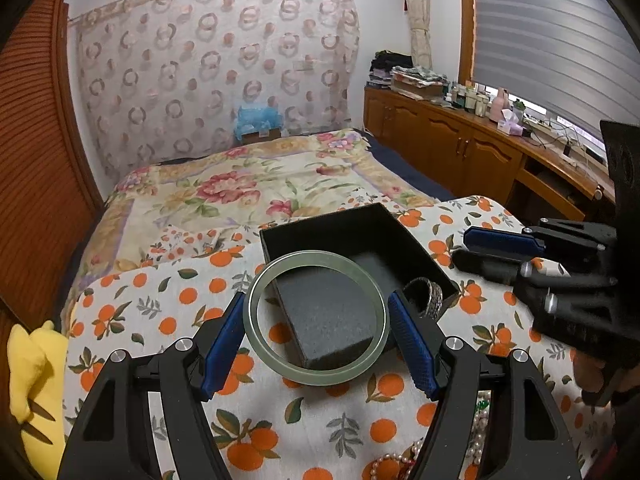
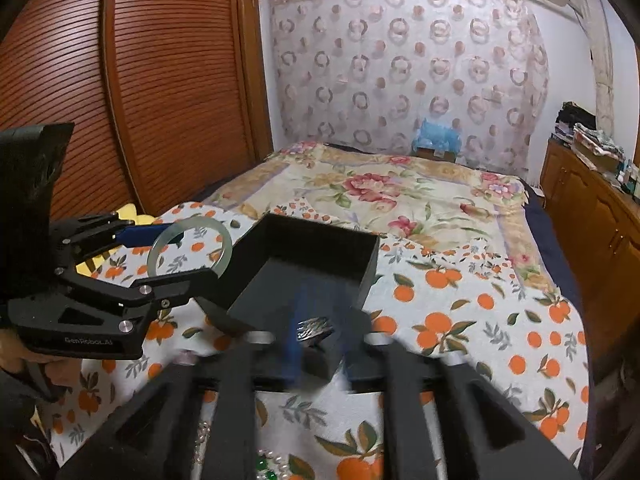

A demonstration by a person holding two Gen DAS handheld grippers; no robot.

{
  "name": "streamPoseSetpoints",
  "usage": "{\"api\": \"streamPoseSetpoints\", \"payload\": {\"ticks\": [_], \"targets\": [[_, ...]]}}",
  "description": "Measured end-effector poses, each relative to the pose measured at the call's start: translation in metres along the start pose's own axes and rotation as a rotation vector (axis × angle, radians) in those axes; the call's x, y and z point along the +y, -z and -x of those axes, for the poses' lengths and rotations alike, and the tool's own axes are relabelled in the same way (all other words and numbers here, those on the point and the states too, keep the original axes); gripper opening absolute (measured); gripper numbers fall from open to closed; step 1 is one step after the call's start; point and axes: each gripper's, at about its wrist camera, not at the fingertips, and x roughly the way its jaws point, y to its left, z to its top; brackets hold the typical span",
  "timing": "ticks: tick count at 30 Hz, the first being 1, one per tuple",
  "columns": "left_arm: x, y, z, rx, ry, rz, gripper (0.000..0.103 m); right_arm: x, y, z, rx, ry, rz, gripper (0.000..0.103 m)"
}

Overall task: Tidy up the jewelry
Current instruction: 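Carry the jade bangle with the left tool while the right tool carries the cuff to the box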

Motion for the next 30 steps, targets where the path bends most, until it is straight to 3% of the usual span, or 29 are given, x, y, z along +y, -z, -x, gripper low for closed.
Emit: {"api": "streamPoseSetpoints", "payload": {"ticks": [11, 18, 20, 24, 30], "targets": [[0.013, 0.039, 0.023, -0.017, 0.018, 0.039, 0.068, 0.015, 0.028, -0.001, 0.044, -0.026, -0.014, 0.038], [0.015, 0.046, 0.028, -0.02, 0.025, 0.051, 0.068, 0.02, 0.035, -0.017, 0.096, -0.07, -0.071, 0.038], [0.016, 0.048, 0.03, -0.019, 0.025, 0.053, 0.068, 0.023, 0.037, -0.022, 0.105, -0.074, -0.083, 0.028], [0.016, 0.047, 0.03, -0.019, 0.024, 0.055, 0.068, 0.022, 0.034, -0.03, 0.117, -0.074, -0.113, 0.023], [0.018, 0.047, 0.03, -0.018, 0.023, 0.056, 0.068, 0.016, 0.034, -0.032, 0.123, -0.076, -0.138, 0.006]]}}
